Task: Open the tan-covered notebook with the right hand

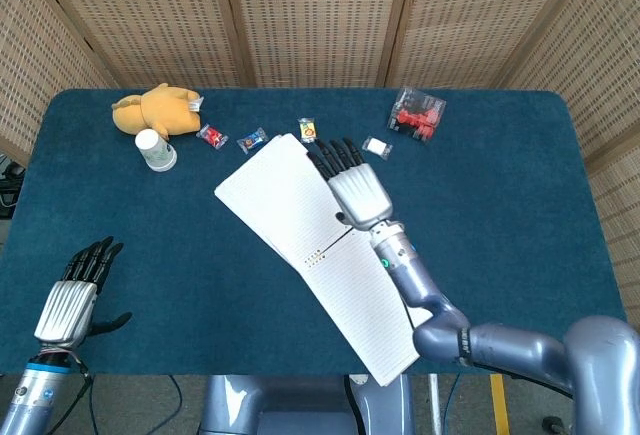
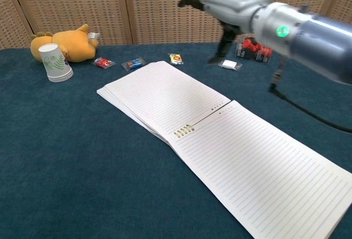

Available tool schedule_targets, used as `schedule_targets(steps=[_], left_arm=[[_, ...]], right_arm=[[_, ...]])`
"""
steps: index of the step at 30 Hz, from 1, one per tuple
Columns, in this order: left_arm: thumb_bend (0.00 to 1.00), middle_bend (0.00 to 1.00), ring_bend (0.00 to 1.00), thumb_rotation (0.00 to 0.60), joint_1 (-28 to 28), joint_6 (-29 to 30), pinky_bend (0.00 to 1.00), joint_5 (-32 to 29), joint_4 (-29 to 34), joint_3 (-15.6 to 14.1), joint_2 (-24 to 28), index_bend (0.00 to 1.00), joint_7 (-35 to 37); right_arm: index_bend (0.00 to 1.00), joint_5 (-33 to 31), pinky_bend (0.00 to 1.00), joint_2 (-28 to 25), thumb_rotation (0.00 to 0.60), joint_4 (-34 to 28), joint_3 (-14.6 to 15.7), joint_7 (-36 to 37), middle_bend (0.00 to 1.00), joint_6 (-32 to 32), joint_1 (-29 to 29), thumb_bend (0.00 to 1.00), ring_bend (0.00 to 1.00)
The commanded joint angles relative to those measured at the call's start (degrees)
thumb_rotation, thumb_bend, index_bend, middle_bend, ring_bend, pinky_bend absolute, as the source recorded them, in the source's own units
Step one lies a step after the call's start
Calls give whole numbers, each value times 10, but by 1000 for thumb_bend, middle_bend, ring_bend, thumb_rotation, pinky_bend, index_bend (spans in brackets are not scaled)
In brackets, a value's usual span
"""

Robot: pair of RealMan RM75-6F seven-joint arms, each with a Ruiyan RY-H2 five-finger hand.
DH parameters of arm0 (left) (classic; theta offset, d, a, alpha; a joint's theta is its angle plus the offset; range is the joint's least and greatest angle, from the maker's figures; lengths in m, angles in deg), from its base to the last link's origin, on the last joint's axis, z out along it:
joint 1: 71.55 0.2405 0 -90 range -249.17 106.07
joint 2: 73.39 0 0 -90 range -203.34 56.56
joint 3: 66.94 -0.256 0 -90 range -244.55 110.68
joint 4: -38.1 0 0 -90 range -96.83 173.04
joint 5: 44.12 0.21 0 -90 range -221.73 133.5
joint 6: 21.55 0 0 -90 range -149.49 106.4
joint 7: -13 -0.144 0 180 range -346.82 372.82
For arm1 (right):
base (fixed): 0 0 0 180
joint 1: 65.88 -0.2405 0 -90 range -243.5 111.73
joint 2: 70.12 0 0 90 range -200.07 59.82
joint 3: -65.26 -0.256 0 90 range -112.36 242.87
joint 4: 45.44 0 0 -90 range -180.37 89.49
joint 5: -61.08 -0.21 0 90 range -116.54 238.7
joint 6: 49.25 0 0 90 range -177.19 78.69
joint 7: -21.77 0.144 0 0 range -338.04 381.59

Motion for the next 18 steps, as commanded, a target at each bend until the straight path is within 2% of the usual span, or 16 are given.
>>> schedule_targets(steps=[1, 4, 8, 14, 18], left_arm=[[157, 0, 0, 600, 2, 8, 65, 16, 6, -7, -1, 0, -10], [158, 0, 0, 600, 5, 19, 65, 30, 11, -11, -2, 0, -19], [158, 0, 0, 600, 10, 33, 65, 46, 16, -15, -2, 0, -29], [158, 0, 0, 600, 17, 50, 65, 64, 20, -19, -4, 0, -44], [158, 0, 0, 600, 22, 60, 64, 70, 19, -20, -6, 0, -49]], right_arm=[[0, 49, 0, -70, 600, -66, 63, 32, 0, 76, 86, 0, 0], [0, 74, 0, -102, 600, -96, 89, 72, 0, 114, 134, 0, 0], [0, 111, 0, -125, 600, -107, 123, 126, 0, 162, 190, 4, 0], [0, 170, 0, -140, 600, -99, 172, 205, 0, 235, 268, 80, 0], [0, 209, 0, -147, 600, -76, 201, 248, 0, 278, 315, 87, 0]])
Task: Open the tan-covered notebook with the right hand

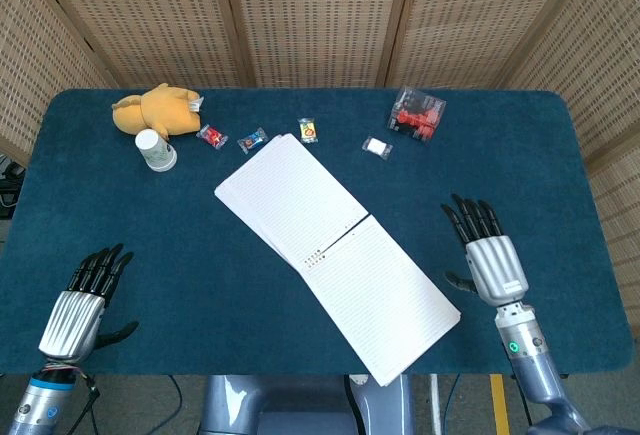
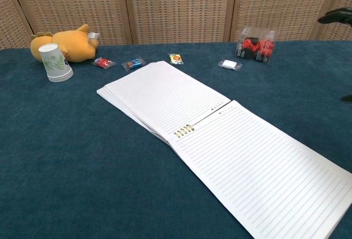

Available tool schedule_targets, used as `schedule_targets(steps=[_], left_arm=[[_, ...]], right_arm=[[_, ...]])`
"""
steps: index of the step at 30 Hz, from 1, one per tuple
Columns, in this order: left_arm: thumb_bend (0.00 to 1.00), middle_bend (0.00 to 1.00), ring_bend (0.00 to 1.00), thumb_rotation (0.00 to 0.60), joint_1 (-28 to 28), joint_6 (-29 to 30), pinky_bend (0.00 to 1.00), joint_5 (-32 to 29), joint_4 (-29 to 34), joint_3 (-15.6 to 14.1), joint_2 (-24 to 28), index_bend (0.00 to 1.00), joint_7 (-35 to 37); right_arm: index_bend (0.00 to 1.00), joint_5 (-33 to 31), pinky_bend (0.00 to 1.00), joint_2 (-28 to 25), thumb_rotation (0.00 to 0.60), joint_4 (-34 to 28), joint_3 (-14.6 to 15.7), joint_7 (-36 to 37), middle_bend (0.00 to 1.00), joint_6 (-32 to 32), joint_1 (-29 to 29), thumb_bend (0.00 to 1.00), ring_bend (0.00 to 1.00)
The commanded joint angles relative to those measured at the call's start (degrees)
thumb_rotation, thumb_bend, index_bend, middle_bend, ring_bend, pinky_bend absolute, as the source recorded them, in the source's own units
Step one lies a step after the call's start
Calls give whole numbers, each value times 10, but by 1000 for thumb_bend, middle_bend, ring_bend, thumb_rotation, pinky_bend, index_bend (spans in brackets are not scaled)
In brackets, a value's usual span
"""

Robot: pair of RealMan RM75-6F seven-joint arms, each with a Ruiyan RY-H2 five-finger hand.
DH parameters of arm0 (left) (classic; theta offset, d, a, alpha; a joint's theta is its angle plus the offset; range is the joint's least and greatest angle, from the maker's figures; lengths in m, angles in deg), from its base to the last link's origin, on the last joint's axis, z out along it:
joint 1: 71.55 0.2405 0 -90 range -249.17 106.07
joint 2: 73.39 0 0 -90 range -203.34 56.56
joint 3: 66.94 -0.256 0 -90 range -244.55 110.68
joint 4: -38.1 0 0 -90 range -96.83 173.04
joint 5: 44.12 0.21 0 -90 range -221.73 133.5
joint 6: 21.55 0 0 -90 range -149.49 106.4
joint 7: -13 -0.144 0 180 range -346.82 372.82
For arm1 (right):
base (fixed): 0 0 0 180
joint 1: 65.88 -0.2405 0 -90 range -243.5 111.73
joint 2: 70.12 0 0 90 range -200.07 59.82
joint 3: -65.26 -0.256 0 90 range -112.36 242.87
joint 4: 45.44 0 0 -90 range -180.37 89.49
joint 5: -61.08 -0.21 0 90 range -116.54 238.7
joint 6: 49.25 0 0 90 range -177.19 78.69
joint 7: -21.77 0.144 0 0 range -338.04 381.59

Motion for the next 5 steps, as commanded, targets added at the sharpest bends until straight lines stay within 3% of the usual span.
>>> schedule_targets(steps=[1, 5], left_arm=[[158, 0, 0, 600, 4, 6, 64, 4, -1, -1, -1, 0, -3], [158, 0, 0, 600, 7, 13, 64, 6, -2, 0, -2, 0, -7]], right_arm=[[0, 37, 0, -12, 600, 20, 30, 37, 0, 39, 45, 88, 0], [0, 57, 0, -15, 600, 28, 43, 54, 0, 61, 74, 95, 0]])
